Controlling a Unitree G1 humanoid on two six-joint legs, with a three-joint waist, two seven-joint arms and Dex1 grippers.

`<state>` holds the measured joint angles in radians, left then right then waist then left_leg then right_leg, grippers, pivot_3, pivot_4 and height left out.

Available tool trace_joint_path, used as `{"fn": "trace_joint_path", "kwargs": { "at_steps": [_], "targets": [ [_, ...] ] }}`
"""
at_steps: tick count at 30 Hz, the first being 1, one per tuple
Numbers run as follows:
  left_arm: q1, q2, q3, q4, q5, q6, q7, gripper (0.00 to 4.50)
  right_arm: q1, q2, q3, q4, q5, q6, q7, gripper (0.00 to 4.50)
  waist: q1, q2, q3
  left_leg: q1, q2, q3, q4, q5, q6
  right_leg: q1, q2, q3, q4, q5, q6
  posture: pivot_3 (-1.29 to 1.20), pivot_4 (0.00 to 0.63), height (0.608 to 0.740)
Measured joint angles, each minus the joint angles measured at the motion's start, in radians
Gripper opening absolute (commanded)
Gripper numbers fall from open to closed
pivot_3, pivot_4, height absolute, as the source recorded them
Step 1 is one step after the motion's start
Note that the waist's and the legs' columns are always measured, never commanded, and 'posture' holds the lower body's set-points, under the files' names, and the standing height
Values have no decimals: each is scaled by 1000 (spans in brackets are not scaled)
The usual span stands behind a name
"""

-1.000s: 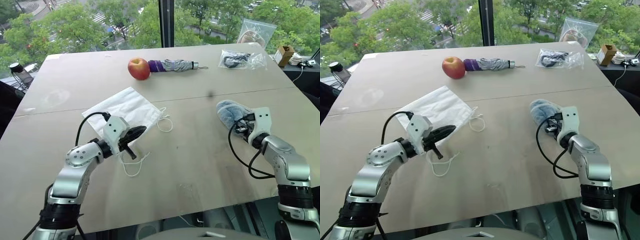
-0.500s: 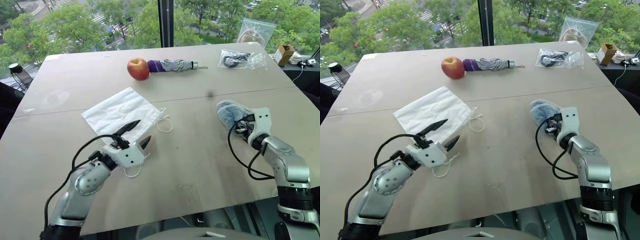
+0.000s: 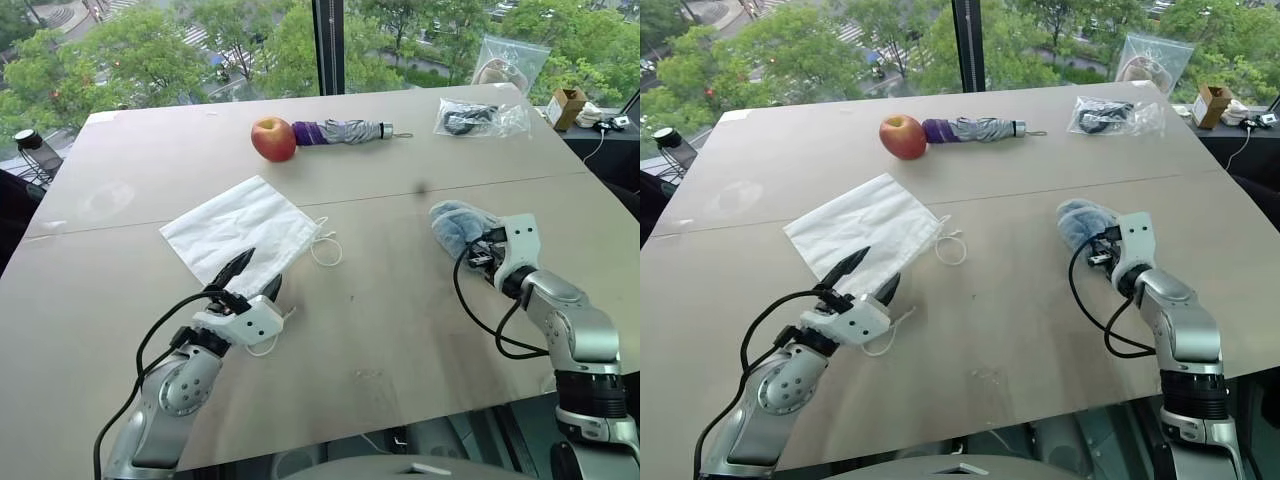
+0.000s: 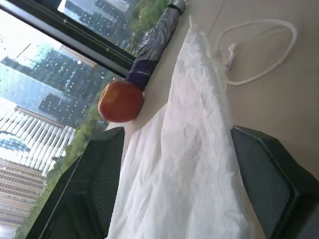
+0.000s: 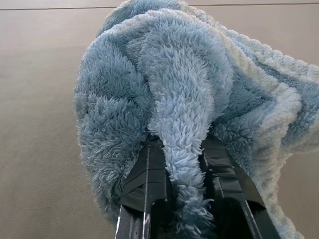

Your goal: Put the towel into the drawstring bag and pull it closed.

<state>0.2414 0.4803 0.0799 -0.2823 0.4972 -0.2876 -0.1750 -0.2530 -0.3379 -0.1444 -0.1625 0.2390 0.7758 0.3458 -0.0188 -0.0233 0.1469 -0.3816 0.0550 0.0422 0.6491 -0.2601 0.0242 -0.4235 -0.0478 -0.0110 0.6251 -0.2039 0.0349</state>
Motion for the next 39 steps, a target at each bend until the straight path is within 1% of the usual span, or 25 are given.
{"fn": "trace_joint_path", "kwargs": {
  "at_steps": [8, 17, 22, 23, 24, 25, 26, 27, 29, 30, 34, 39],
  "targets": [
    [-7, 28, -3, 21, -14, 2, -18, 3483, 0, 1, 2, 1, 0, 0, 0, 58, 0, -2, -1, 0, 1, 2, -1, 0, 0, -1, 0, 1, 0, 0, 0, 0, 150, 740],
    [-41, 8, 35, 18, -21, 9, 43, 3483, 9, 3, 2, -8, 0, 0, 0, 58, 0, -3, -2, -1, 1, 4, -2, 0, 0, -3, 1, 2, 0, 0, -1, 0, 150, 740],
    [-76, -6, 49, 21, -59, 48, 46, 3483, 5, 4, 2, -5, 0, 0, 0, 58, 0, -4, -2, -1, 1, 4, -2, 0, 0, -4, 1, 3, 0, 0, -1, 0, 150, 740],
    [-83, -5, 51, 23, -67, 60, 41, 2961, 3, 5, 2, -5, 0, 0, 0, 58, 0, -4, -2, -1, 1, 5, -2, 0, 0, -4, 1, 3, 0, 0, -1, 0, 150, 740],
    [-88, -5, 50, 28, -75, 72, 29, 2563, 1, 6, 2, -4, 0, 0, 0, 58, -1, -4, -2, -1, 0, 5, -2, 0, 0, -4, 1, 3, 0, 0, -1, 0, 150, 740],
    [-91, -4, 48, 34, -87, 87, 13, 2331, 0, 7, 3, -3, 0, 0, 0, 58, -2, -4, -2, -1, 0, 5, -2, 0, 0, -4, 2, 3, 0, 0, -1, 0, 150, 740],
    [-95, -4, 46, 42, -96, 100, -2, 1746, -1, 7, 3, -2, 0, 0, 0, 58, -2, -4, -2, -1, 0, 5, -2, 0, 0, -4, 2, 3, 0, 0, -1, 0, 150, 740],
    [-103, -4, 44, 53, -105, 114, -16, 1438, -2, 8, 3, 0, 0, 0, 0, 58, -2, -4, -2, -1, 0, 5, -2, 0, 0, -4, 2, 3, 0, 0, -1, 0, 150, 740],
    [-115, -3, 37, 67, -123, 139, -40, 384, -3, 8, 3, 3, 0, -1, 0, 58, -2, -4, -3, -1, 0, 5, -2, 0, 0, -4, 2, 3, 1, 0, -1, 0, 150, 740],
    [-122, -4, 35, 73, -135, 148, -49, 1, -4, 9, 3, 4, 0, -2, 0, 58, -2, -5, -3, -1, 0, 5, -1, 0, 0, -4, 2, 3, 1, 0, -1, 0, 150, 740],
    [-161, -4, 35, 98, -193, 175, -83, 0, -1, 10, 6, 4, -2, -13, 0, 58, -2, -5, -3, -1, 0, 5, -2, 0, 0, -4, 3, 3, 1, 1, -1, 0, 150, 740],
    [-203, -5, 36, 99, -301, 216, -137, 0, 3, 8, 12, 8, -2, -37, 7, 58, -5, -5, -3, -1, 0, 6, -2, 0, 0, -5, 3, 4, 1, 1, -2, 0, 150, 740]
  ]
}}
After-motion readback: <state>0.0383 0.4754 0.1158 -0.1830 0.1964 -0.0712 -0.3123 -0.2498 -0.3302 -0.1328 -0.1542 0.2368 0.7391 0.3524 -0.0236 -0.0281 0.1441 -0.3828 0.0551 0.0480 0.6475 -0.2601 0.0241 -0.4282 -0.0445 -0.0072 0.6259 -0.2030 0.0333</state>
